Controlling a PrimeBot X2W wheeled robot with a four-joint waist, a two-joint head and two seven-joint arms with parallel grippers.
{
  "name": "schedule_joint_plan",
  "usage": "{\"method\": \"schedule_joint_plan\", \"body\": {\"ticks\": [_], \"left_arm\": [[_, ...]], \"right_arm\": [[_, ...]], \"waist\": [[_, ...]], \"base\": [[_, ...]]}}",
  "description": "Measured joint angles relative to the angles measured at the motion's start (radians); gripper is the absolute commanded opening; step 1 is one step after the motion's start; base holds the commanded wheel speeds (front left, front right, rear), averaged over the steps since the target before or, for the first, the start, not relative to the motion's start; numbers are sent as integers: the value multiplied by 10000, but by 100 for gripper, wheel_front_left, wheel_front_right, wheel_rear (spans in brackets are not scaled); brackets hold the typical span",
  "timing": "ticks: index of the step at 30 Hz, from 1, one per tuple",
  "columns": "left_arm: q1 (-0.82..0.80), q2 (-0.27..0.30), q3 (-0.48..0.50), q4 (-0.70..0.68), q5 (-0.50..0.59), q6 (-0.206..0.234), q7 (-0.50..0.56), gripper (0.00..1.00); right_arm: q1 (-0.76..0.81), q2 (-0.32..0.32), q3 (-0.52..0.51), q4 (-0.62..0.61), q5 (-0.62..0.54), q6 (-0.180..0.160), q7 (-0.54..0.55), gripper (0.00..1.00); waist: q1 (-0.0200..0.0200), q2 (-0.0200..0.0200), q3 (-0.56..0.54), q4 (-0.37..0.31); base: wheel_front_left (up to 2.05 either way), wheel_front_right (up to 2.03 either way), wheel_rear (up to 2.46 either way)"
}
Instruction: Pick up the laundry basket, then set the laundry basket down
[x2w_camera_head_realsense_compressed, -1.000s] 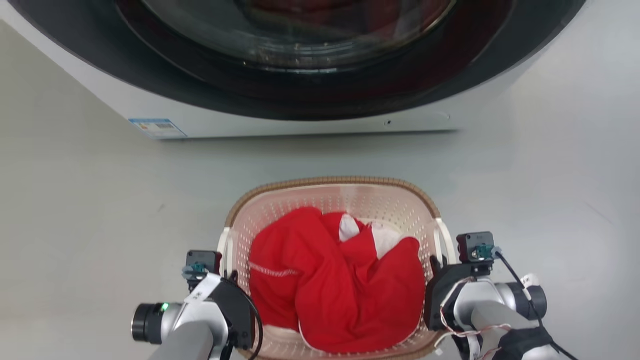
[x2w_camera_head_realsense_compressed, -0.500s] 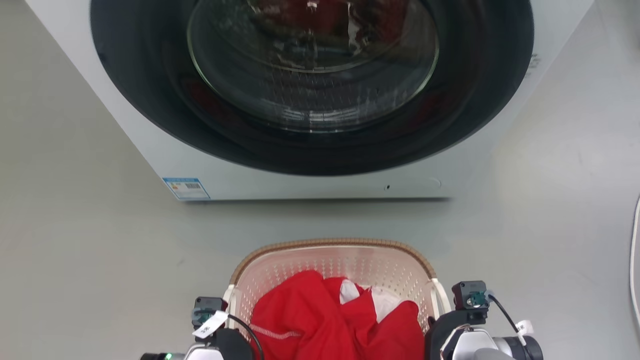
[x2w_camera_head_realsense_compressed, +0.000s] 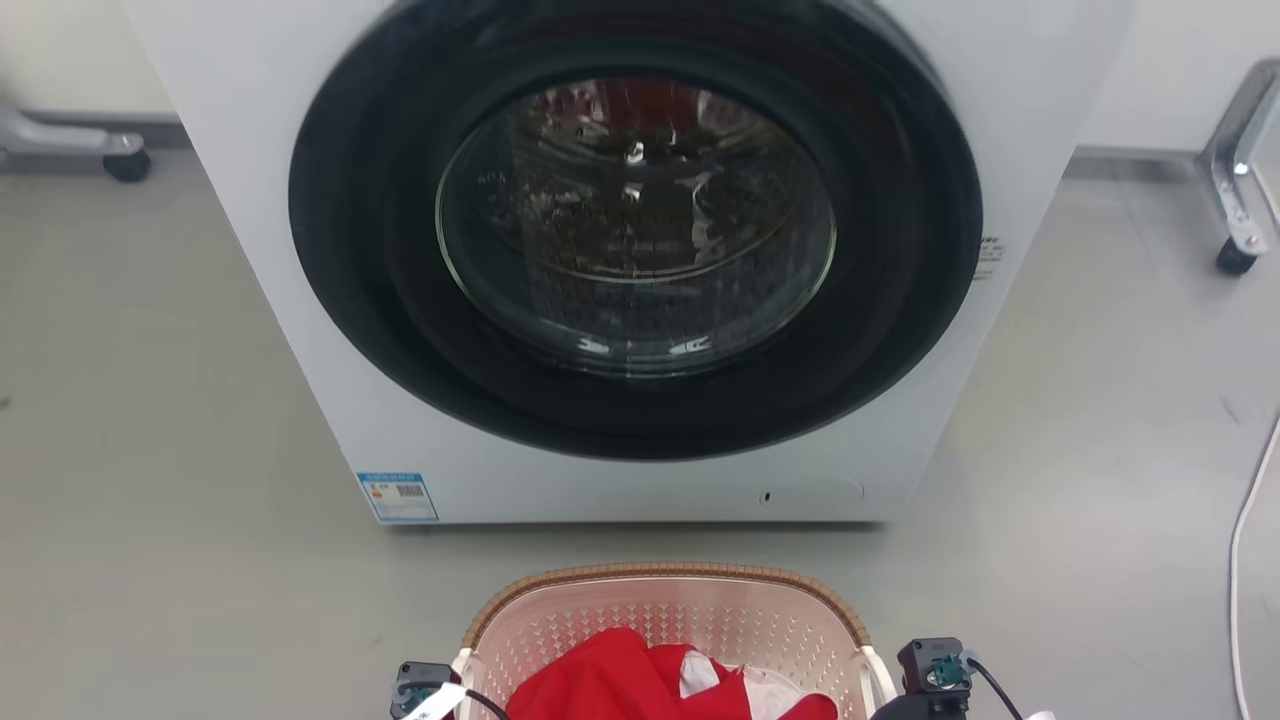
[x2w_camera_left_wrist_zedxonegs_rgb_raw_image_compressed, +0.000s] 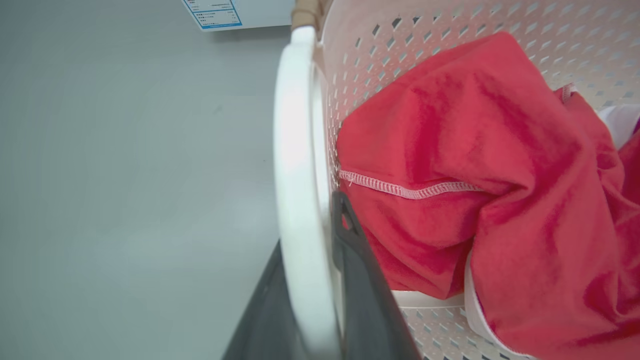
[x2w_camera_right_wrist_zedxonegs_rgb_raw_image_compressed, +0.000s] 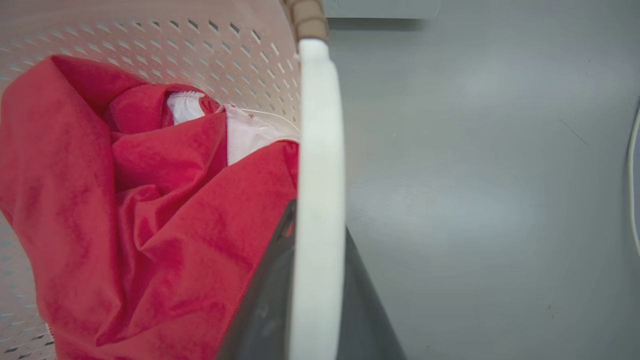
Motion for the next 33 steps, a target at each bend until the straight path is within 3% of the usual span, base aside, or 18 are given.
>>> {"method": "schedule_joint_plan", "body": {"ticks": [10, 33], "left_arm": [[-9, 23, -174, 17, -4, -4, 27, 0], [-107, 4, -428, 222, -313, -29, -31, 0]], "right_arm": [[-21, -4, 207, 50, 249, -13, 94, 0], [-269, 8, 644, 272, 675, -12, 150, 0]], "waist": [[1, 1, -797, -65], [2, 2, -876, -155]], "base": [[0, 0, 0], [0, 0, 0]]}}
